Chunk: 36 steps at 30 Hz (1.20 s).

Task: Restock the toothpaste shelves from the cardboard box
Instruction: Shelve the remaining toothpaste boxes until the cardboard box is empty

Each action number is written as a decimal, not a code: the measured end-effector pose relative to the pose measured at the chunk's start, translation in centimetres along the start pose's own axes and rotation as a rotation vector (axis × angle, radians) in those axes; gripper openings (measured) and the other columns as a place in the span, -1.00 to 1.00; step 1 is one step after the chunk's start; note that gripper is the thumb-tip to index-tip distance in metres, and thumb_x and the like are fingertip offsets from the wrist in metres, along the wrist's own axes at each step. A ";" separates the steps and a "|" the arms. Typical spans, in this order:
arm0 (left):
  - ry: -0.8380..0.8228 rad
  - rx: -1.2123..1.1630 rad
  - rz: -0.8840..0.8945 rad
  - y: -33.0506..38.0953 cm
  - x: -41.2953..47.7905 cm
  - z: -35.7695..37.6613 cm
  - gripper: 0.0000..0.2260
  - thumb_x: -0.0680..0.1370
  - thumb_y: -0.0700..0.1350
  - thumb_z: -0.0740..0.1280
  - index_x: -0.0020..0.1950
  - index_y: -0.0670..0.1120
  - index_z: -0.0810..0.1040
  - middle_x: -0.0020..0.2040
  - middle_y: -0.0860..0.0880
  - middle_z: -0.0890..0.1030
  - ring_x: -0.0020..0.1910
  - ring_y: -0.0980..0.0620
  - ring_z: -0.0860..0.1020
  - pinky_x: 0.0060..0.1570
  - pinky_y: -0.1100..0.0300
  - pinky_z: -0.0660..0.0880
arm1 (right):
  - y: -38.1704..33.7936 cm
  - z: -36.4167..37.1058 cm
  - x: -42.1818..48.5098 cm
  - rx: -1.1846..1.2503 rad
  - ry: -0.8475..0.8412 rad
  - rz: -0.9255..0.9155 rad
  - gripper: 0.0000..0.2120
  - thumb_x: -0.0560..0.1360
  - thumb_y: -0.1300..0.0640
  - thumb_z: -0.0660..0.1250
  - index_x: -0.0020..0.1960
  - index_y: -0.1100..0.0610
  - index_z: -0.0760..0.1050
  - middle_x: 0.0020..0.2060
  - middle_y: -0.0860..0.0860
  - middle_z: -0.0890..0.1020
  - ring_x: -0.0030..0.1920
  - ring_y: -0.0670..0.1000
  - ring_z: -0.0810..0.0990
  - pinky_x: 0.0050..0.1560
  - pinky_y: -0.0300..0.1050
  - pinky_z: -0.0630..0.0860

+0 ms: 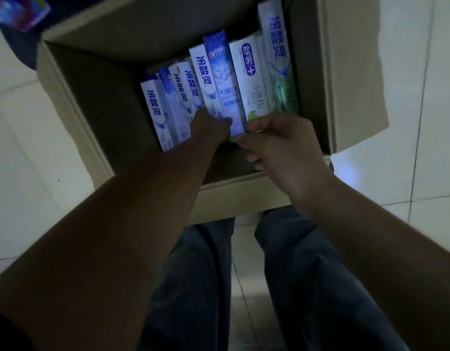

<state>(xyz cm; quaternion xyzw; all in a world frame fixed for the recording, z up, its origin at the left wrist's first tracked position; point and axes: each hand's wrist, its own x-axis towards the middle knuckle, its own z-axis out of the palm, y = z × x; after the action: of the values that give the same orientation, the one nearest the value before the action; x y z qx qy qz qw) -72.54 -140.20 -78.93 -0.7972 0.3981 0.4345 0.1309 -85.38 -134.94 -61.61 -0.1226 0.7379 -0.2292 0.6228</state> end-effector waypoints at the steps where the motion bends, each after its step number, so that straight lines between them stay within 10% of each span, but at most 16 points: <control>1: 0.012 0.010 0.008 -0.2 0.0 -0.2 -0.40 0.49 0.04 0.50 0.45 -0.17 0.43 0.41 -0.17 0.52 0.38 -0.16 0.51 0.23 0.16 0.44 | -0.1 0.0 0.0 0.005 -0.004 0.000 -0.86 0.40 0.14 0.55 -0.16 0.04 0.59 -0.25 0.01 0.67 -0.20 0.02 0.66 0.00 0.06 0.62; 8: -0.051 -0.323 -0.020 -1.3 -5.8 -6.8 -0.79 0.33 -0.05 0.60 -0.25 -0.13 0.63 -0.21 -0.12 0.67 -0.20 -0.10 0.69 -0.29 0.08 0.58 | -2.0 -1.8 -0.7 -0.013 0.079 -0.046 -0.83 0.38 0.21 0.54 -0.09 0.06 0.59 -0.21 0.10 0.69 -0.23 0.05 0.61 -0.07 0.14 0.58; 14: -0.239 -0.553 -0.123 -1.4 -14.1 -12.4 -0.72 0.38 -0.07 0.60 0.00 -0.15 0.67 -0.09 -0.11 0.74 -0.18 -0.03 0.74 -0.35 0.24 0.58 | -2.7 -1.8 -3.6 -0.311 -0.235 -0.304 -0.38 0.27 0.19 0.62 0.25 -0.08 0.48 0.09 -0.17 0.49 0.03 -0.23 0.51 0.12 -0.34 0.47; 18: -0.361 -0.523 -0.032 0.4 -17.5 -12.8 -0.86 0.49 -0.17 0.44 -0.27 -0.12 0.60 -0.31 -0.07 0.69 -0.29 0.01 0.71 -0.36 0.25 0.57 | -1.6 -0.1 -4.9 -0.687 -0.272 -0.628 -0.33 0.25 0.07 0.59 0.31 0.10 0.47 0.16 0.10 0.48 0.12 0.15 0.55 0.13 0.06 0.53; 25: -0.301 -0.375 0.002 1.0 -13.2 -12.2 -0.72 0.52 0.15 0.34 -0.06 -0.05 0.65 -0.08 -0.06 0.72 -0.04 -0.12 0.68 -0.04 0.03 0.54 | -1.2 -2.1 -3.6 -0.303 0.134 -0.409 -0.58 0.38 0.22 0.48 0.22 0.03 0.55 -0.07 -0.02 0.66 -0.11 -0.05 0.63 -0.09 0.01 0.61; 33: -0.029 -0.070 -0.100 -1.5 -3.0 -7.1 -0.59 0.51 0.02 0.45 0.26 -0.21 0.58 0.06 -0.12 0.66 -0.23 -0.03 0.57 -0.56 0.30 0.33 | 1.0 -4.0 -2.2 0.099 0.146 -0.186 -0.62 0.43 0.38 0.46 0.22 0.18 0.56 0.06 0.12 0.69 0.05 0.10 0.70 0.08 0.18 0.65; 36: -0.099 -0.071 -0.127 -1.7 -0.3 -3.8 -0.57 0.60 -0.02 0.38 0.40 -0.21 0.49 0.29 -0.17 0.59 0.09 -0.10 0.61 -0.36 0.27 0.43 | 1.8 -4.5 -1.6 0.226 0.124 -0.160 -0.66 0.44 0.42 0.45 0.14 0.13 0.56 0.04 0.16 0.68 0.05 0.14 0.71 -0.02 0.09 0.69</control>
<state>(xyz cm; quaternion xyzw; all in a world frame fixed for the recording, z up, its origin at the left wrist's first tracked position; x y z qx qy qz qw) -69.14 -141.04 -76.66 -0.8025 0.3242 0.4782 0.1494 -89.29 -131.76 -60.56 -0.0957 0.7323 -0.3672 0.5654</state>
